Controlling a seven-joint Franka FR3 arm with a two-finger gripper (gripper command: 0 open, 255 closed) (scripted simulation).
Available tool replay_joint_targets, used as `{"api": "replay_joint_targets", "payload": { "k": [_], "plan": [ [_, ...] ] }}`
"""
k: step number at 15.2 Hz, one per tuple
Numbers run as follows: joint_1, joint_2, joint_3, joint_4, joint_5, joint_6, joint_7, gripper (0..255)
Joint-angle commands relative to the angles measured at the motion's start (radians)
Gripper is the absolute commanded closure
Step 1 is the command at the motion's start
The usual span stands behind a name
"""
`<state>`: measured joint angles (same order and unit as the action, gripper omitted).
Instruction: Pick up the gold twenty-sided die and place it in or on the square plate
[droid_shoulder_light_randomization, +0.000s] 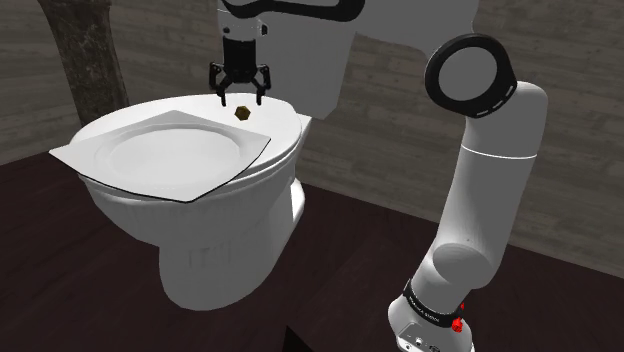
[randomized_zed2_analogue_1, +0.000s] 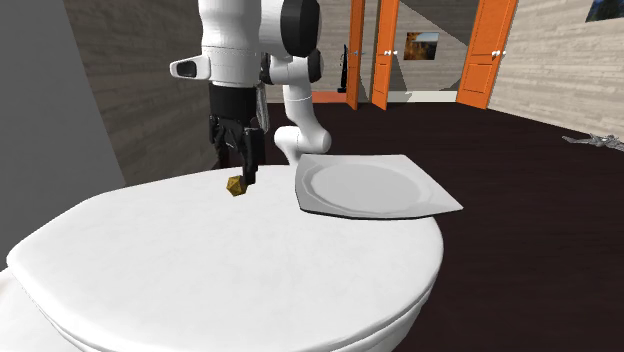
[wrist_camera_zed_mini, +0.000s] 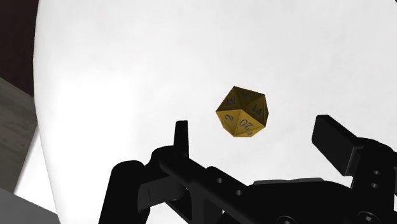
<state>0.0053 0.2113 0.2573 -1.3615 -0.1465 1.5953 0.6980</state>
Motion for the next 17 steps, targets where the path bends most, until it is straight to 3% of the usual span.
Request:
{"api": "replay_joint_targets", "payload": {
  "k": [1, 10, 11, 17],
  "plan": [
    [-0.003, -0.003, -0.001, -0.031, 0.001, 0.029, 0.001, 0],
    [-0.005, -0.007, -0.002, -0.059, 0.002, 0.052, 0.001, 0],
    [-0.005, -0.007, -0.002, -0.059, 0.002, 0.052, 0.001, 255],
    [-0.005, -0.007, -0.002, -0.059, 0.002, 0.052, 0.001, 255]
  ]
}}
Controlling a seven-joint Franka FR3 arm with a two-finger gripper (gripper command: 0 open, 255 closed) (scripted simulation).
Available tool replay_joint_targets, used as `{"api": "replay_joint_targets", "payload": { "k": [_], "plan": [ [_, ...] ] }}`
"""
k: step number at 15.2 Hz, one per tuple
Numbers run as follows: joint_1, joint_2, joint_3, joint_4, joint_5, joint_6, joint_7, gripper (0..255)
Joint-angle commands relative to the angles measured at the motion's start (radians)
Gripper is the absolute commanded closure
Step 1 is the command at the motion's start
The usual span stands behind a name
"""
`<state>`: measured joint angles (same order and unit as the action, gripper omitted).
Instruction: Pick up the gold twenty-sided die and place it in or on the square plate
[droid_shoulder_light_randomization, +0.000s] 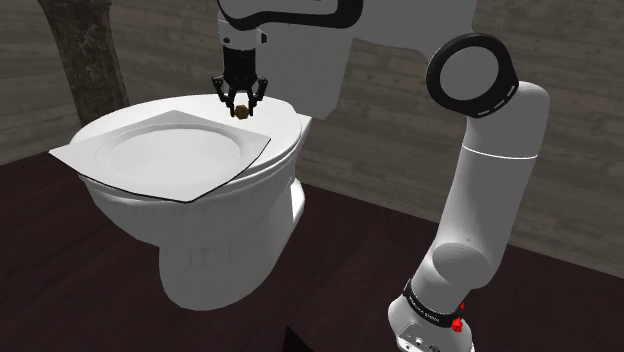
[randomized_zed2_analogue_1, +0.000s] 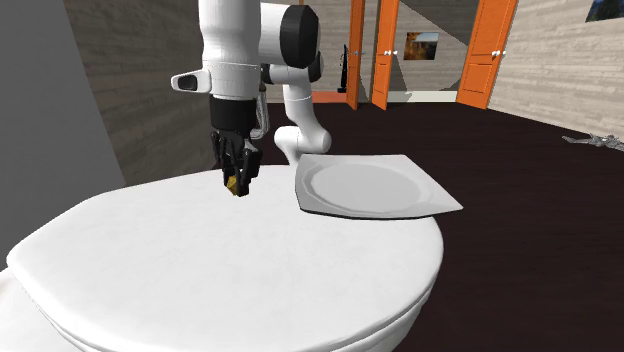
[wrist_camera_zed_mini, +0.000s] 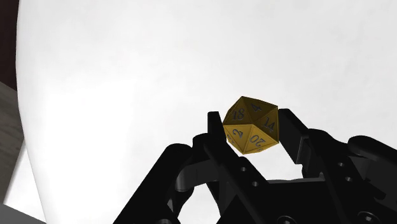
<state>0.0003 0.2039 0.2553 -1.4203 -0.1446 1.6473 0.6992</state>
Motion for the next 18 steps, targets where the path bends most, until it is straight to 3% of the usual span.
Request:
{"api": "replay_joint_targets", "payload": {
  "k": [1, 8, 18],
  "plan": [
    [0.0, 0.0, 0.0, 0.0, 0.0, 0.0, 0.0, 255],
    [0.007, 0.021, 0.002, 0.097, -0.005, -0.076, -0.004, 255],
    [0.033, 0.1, 0.005, 0.35, -0.029, -0.253, -0.011, 255]
  ]
}}
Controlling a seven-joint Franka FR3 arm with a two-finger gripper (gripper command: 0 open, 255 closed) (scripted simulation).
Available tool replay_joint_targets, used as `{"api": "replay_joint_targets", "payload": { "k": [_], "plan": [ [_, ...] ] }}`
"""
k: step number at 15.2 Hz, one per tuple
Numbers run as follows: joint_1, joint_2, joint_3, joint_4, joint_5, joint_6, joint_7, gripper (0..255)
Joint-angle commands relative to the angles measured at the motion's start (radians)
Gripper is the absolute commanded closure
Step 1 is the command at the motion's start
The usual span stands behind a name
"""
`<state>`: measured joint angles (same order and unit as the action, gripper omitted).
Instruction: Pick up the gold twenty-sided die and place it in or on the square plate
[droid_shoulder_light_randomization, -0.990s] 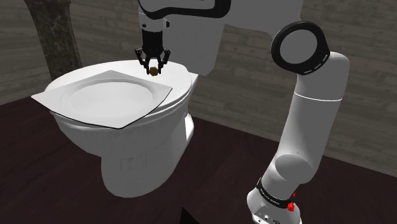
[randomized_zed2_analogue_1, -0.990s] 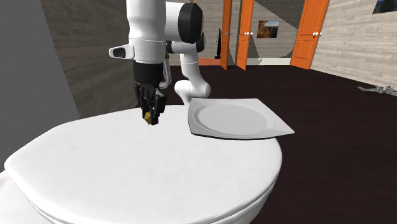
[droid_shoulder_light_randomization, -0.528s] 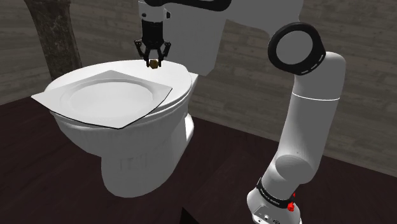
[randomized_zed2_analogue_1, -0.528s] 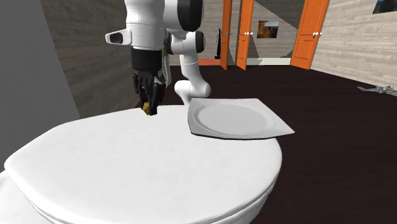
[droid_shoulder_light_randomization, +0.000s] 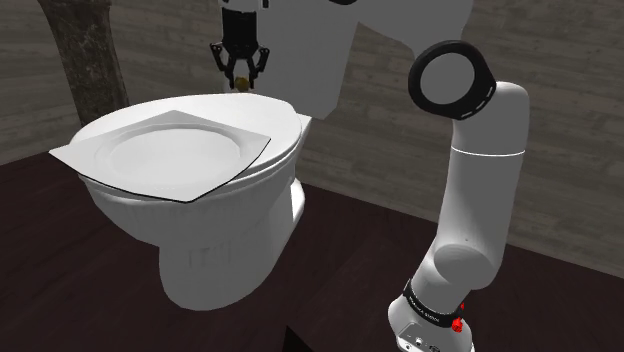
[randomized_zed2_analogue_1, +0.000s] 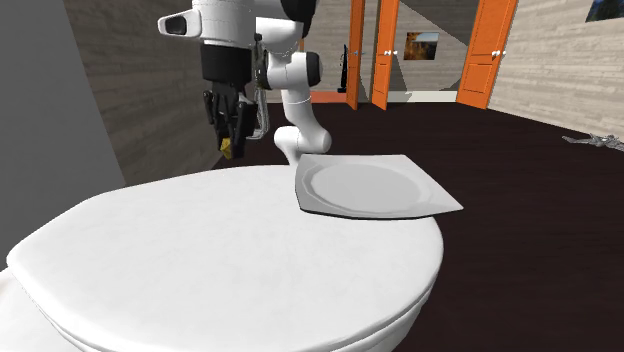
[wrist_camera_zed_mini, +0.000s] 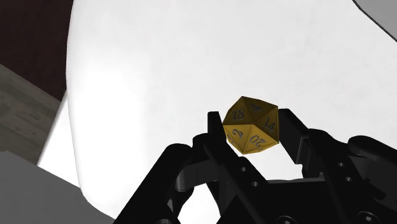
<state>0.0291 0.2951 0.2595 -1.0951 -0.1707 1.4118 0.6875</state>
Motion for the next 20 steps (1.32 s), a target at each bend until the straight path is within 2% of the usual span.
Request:
{"api": "replay_joint_targets", "payload": {
  "k": [1, 4, 12, 20],
  "plan": [
    [0.008, 0.021, 0.001, 0.058, -0.007, -0.038, -0.001, 255],
    [0.02, 0.054, 0.001, 0.142, -0.018, -0.09, -0.003, 255],
    [0.132, -0.014, 0.057, 0.045, -0.019, -0.08, 0.173, 255],
    [0.274, 0.018, 0.118, 0.094, -0.049, -0.122, 0.356, 255]
  ]
}}
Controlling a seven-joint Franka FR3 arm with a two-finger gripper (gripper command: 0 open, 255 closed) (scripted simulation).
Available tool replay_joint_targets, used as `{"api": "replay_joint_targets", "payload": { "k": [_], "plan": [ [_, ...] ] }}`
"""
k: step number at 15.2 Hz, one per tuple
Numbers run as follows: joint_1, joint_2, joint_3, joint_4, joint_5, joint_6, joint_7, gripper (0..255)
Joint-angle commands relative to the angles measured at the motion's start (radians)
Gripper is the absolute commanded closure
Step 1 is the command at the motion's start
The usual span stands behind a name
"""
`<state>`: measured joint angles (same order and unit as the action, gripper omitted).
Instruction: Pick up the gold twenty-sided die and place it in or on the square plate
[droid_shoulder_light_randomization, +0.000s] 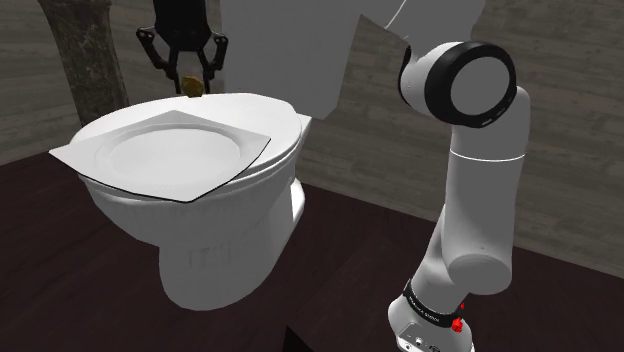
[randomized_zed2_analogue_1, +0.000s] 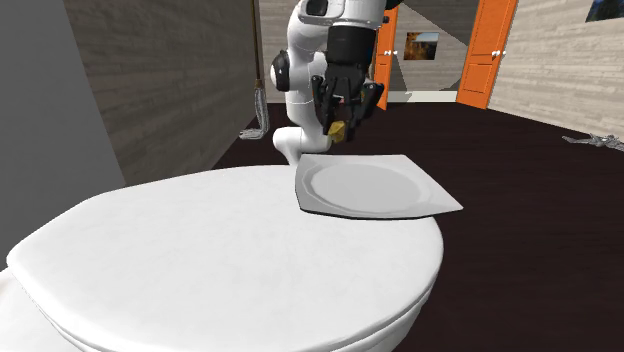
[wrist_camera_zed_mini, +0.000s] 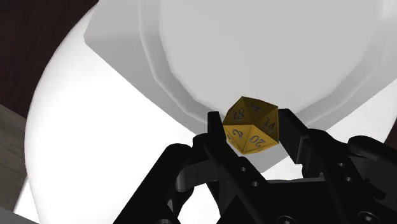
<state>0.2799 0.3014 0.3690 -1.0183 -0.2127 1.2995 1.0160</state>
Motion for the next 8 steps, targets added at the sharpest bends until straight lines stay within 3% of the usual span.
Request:
{"api": "replay_joint_targets", "payload": {
  "k": [1, 3, 8],
  "plan": [
    [0.044, 0.023, 0.015, 0.034, -0.014, -0.019, 0.051, 255],
    [0.09, 0.051, 0.028, 0.077, -0.029, -0.04, 0.097, 255],
    [0.053, -0.017, 0.028, -0.097, 0.003, 0.069, 0.1, 255]
  ]
}}
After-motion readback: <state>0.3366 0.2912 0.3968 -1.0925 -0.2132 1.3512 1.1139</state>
